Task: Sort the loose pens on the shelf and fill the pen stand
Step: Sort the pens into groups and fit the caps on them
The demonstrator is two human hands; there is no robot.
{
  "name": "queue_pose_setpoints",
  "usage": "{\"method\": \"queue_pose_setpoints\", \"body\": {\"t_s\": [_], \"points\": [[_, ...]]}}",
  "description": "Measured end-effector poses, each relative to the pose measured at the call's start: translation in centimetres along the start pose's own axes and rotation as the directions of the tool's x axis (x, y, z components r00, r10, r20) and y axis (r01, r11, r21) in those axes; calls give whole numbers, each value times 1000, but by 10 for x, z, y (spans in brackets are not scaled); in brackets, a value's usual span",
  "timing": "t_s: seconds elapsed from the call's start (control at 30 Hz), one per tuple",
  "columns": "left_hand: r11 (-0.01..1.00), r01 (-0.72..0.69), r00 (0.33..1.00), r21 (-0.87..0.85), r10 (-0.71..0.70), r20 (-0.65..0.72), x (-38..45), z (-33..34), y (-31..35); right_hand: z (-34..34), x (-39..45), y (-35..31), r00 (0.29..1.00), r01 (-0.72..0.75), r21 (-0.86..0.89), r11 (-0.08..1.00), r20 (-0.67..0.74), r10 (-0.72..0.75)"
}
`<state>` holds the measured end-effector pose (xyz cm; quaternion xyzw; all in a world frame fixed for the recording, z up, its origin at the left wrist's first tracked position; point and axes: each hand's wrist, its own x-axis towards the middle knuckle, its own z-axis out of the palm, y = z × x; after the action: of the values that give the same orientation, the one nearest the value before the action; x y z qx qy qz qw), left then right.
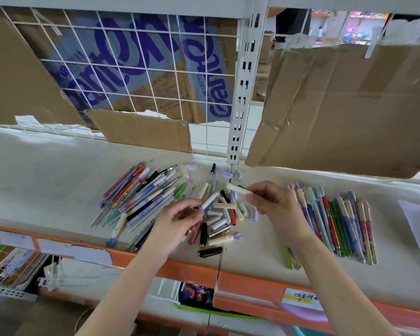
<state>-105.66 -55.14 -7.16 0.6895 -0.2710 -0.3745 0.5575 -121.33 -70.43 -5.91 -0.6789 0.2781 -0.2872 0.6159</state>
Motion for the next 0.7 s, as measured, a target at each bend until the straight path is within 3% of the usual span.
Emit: {"method": "queue_pose_setpoints", "body": {"t_s": [0.27,0.43,0.57,0.7], "points": [[979,-116,992,169,122,-24,0,-3,9,0,3,-3,998,-9,-138,990,61,18],[880,-219,975,421,185,120,-3,-2,16,1,3,-9,984,-16,-195,981,169,50],[937,-184,982,297,164,93,-7,12,16,21,1,-8,991,-49,34,998,127,44],[997,14,999,-70,-12,41,-12,23,15,33,-1,3,993,-107,170,980,68,96]]}}
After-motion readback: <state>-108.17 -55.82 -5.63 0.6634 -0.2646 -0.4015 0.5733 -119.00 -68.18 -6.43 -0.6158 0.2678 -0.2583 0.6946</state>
